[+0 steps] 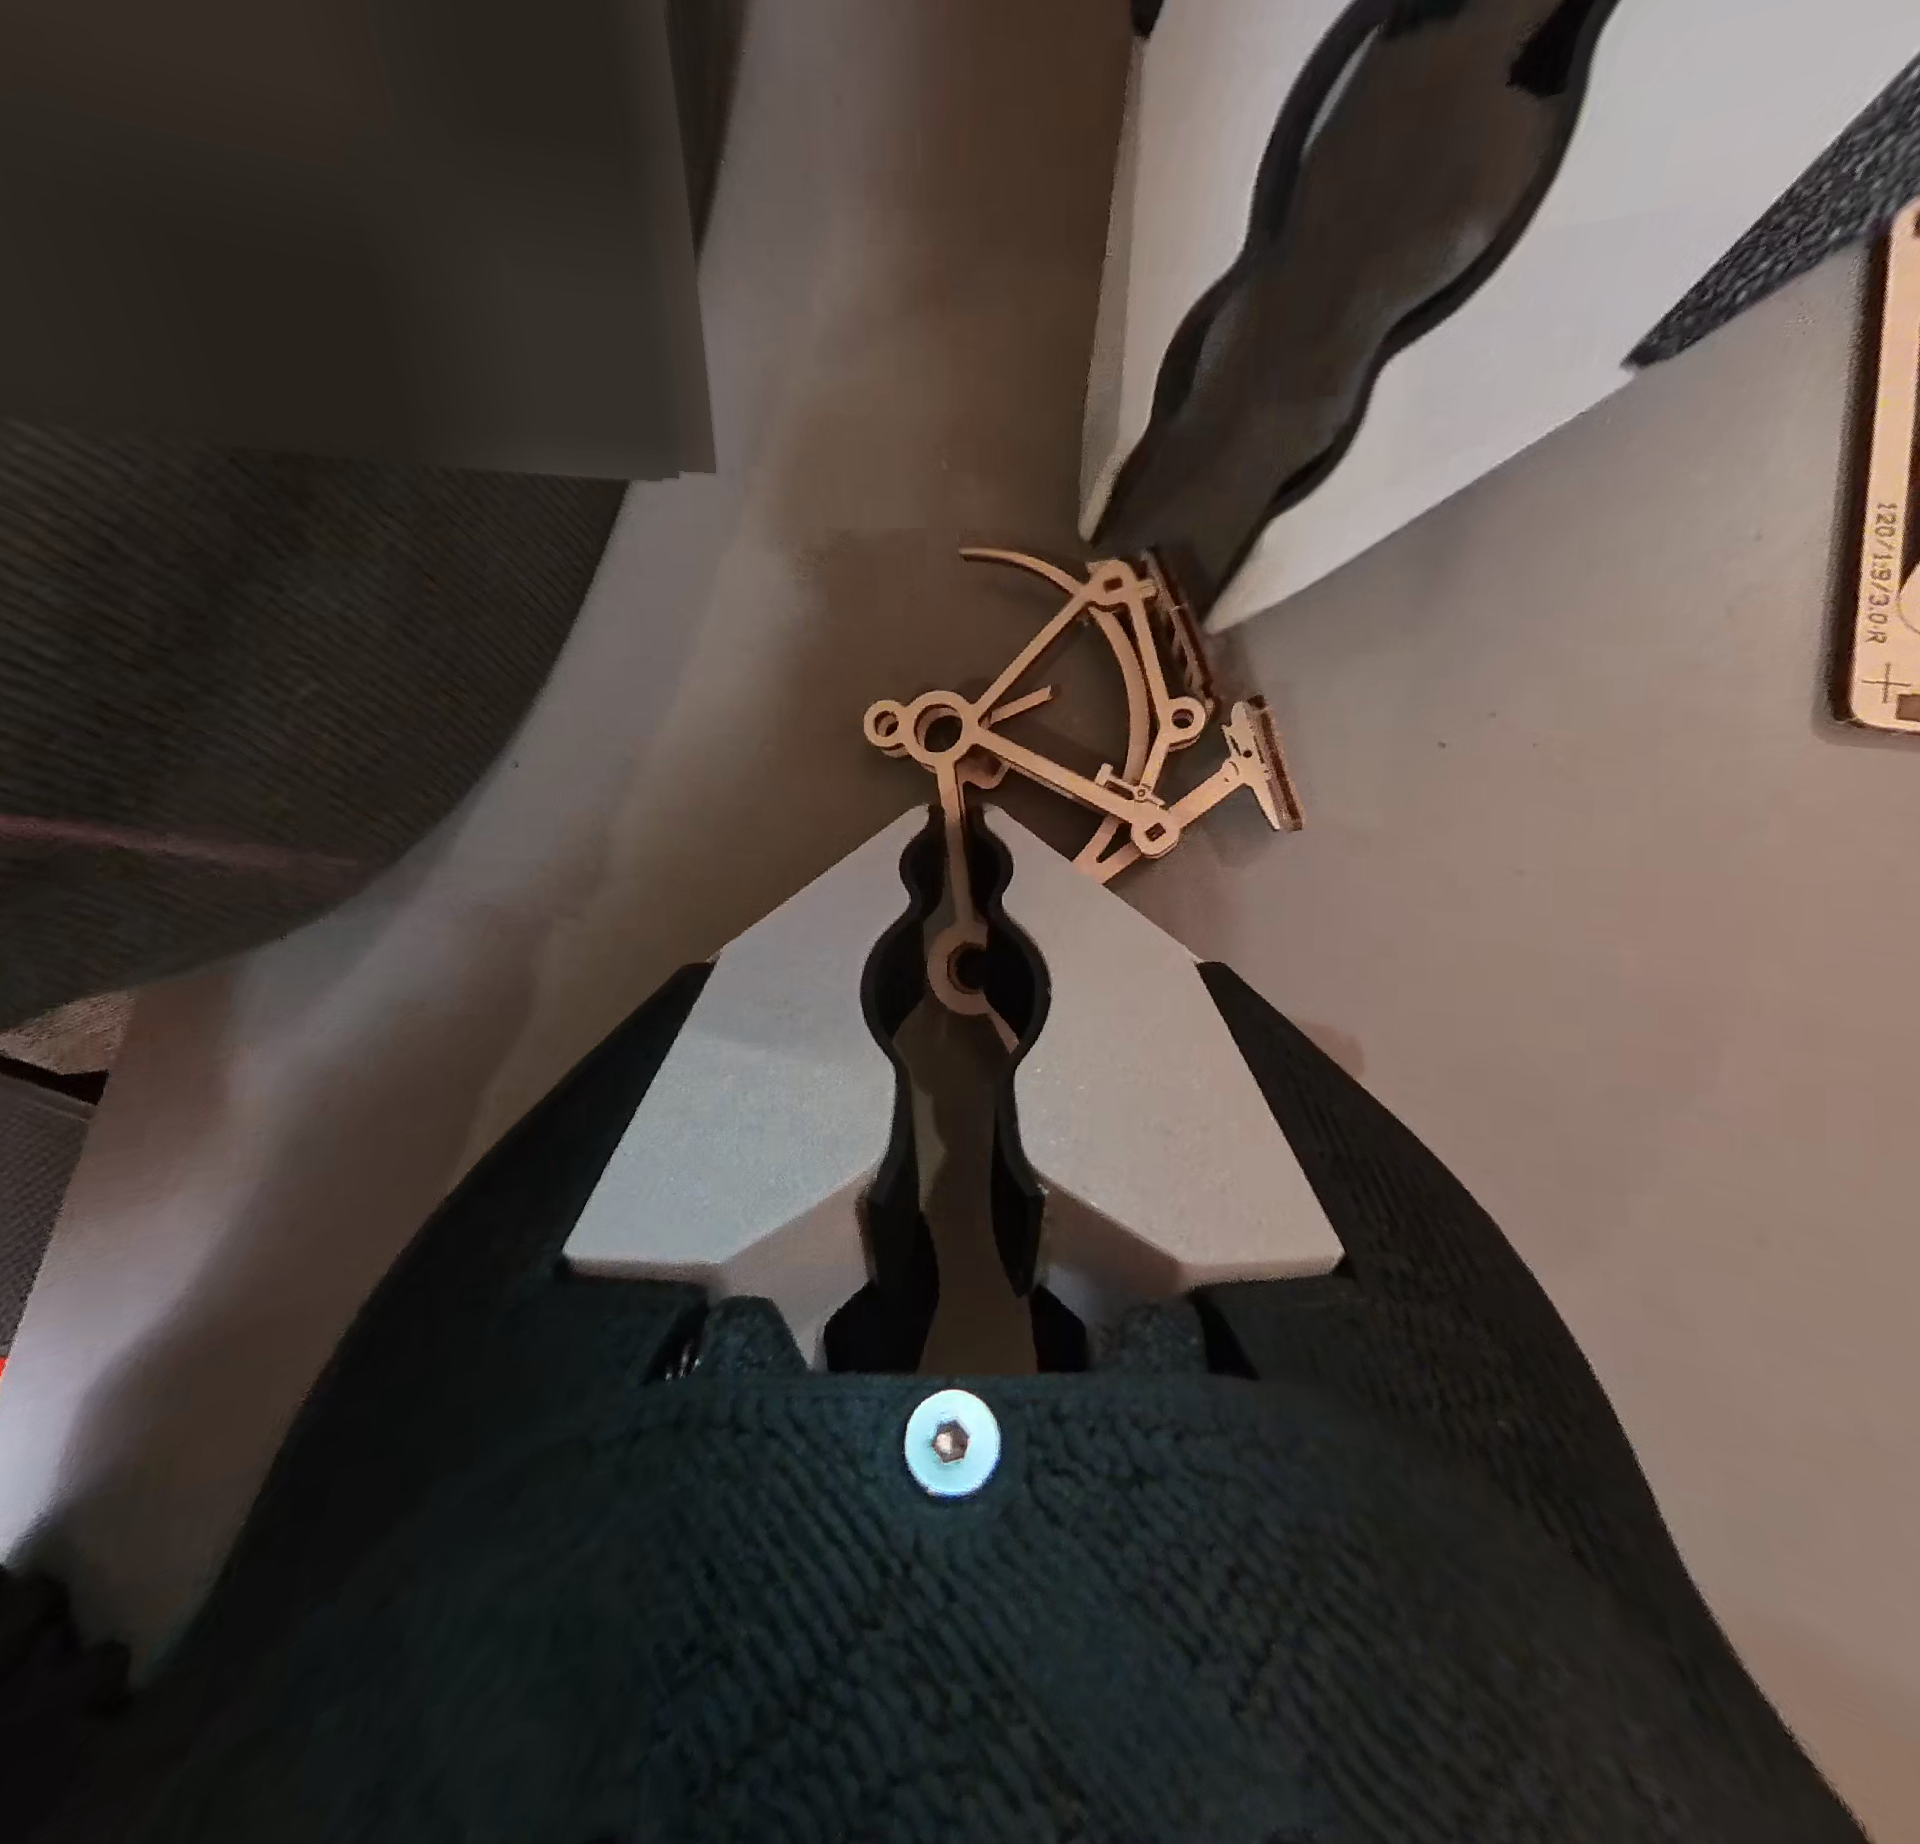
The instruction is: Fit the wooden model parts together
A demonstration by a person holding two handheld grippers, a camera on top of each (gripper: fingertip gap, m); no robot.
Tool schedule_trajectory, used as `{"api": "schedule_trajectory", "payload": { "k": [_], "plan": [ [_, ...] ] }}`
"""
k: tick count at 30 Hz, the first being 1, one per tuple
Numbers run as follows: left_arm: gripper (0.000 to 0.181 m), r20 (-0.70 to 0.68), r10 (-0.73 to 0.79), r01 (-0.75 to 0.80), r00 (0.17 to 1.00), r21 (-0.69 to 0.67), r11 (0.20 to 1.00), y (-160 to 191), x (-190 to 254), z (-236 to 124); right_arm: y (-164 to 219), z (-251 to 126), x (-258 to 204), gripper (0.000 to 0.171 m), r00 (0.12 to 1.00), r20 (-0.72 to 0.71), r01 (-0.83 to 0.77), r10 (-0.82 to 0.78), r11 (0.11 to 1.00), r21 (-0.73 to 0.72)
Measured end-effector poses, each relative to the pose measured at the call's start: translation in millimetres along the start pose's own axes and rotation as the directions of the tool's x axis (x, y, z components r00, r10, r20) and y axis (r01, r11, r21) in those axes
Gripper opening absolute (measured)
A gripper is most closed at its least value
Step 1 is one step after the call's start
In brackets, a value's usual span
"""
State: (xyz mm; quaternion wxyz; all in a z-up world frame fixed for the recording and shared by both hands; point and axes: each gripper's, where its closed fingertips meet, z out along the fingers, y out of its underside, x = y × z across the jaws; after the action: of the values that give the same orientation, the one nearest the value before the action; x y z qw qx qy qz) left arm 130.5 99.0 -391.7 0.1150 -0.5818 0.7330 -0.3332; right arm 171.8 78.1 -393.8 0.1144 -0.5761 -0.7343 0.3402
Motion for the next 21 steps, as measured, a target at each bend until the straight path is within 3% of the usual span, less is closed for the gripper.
{"api": "schedule_trajectory", "payload": {
  "k": [1,8,15,21],
  "plan": [
    [0.021,0.024,-0.023,0.022,0.999,0.019,1.000,-0.1,-1.9,-0.6,-0.4,0.3,-0.2,0.002,1.000,-0.002,-0.004,0.004,1.000,0.008],
    [0.013,0.074,-0.206,0.192,0.976,0.166,0.967,3.4,-0.7,-3.9,-3.1,2.0,0.0,0.002,1.000,-0.001,-0.024,0.024,0.999,0.045],
    [0.000,0.073,-0.219,0.196,0.973,0.243,0.950,-1.0,0.2,-6.0,-3.8,2.4,0.5,0.002,0.999,0.003,-0.032,0.032,0.998,0.048],
    [0.004,0.038,-0.249,0.232,0.968,0.251,0.940,-0.7,1.3,-4.9,-3.8,2.3,0.6,0.002,0.999,0.005,-0.035,0.035,0.998,0.047]
  ]
}}
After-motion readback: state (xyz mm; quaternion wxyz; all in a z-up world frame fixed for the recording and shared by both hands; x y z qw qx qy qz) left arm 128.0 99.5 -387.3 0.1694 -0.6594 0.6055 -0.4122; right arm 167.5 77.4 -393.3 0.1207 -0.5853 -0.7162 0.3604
